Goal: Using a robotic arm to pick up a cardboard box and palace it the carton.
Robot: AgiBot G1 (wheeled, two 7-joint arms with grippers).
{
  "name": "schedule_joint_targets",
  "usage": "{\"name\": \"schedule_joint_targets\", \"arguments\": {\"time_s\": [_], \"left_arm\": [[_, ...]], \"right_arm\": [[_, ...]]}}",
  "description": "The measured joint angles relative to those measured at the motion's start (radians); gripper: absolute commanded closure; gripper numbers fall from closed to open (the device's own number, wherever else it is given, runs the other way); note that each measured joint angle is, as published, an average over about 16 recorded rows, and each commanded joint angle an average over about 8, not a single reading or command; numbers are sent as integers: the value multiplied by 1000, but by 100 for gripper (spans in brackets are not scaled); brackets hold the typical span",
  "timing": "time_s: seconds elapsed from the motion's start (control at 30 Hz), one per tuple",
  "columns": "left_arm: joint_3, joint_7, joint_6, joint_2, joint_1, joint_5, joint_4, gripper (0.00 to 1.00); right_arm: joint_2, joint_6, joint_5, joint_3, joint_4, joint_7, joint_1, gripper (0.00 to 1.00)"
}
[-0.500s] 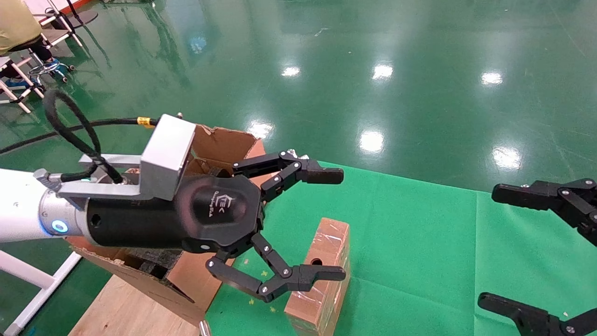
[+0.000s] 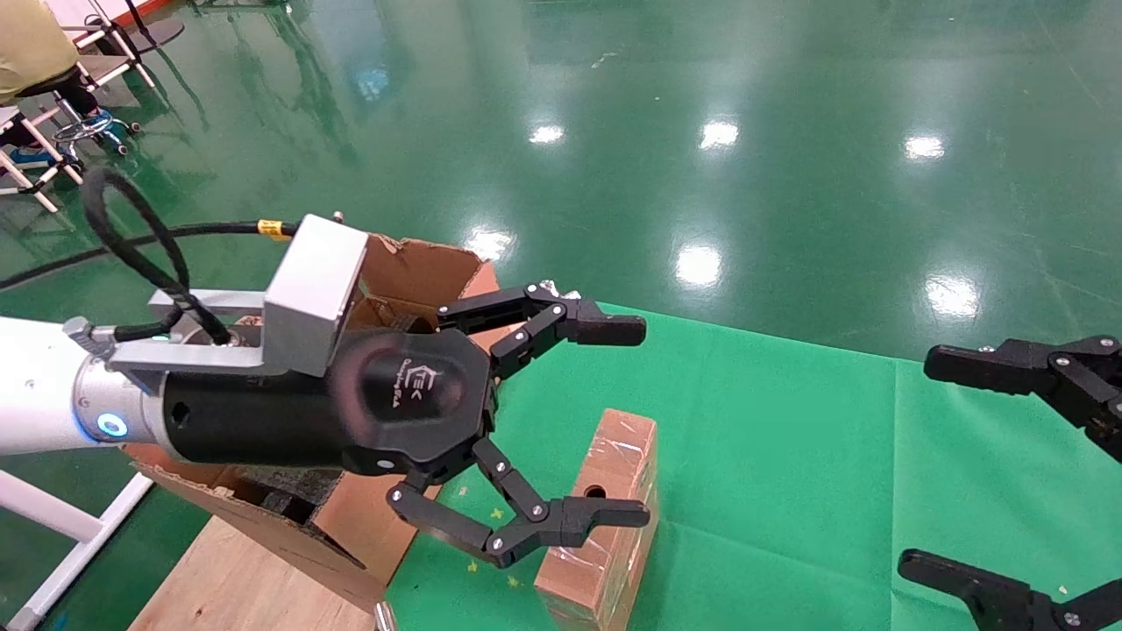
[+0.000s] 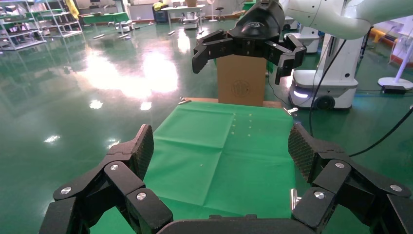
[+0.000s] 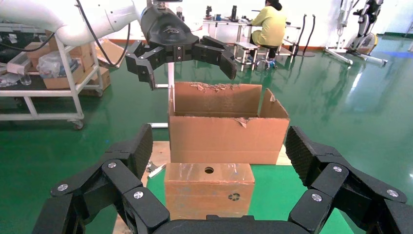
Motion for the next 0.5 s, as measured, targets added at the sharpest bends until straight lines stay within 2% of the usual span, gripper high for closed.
{"name": "schedule_joint_targets", "arguments": {"time_s": [0.13,0.17,0.33,0.5], "left_arm": [[0,0,0,0,0,0,0,0],[1,-1,0,0,0,0,0,0],[12,-26,-1,2,-10,9,3,0],[41,-93,-7,2,-44,46,3,0]], "right_arm": [[0,0,0,0,0,0,0,97],[0,0,0,0,0,0,0,100],[0,0,0,0,0,0,0,100],[0,0,0,0,0,0,0,100]]}}
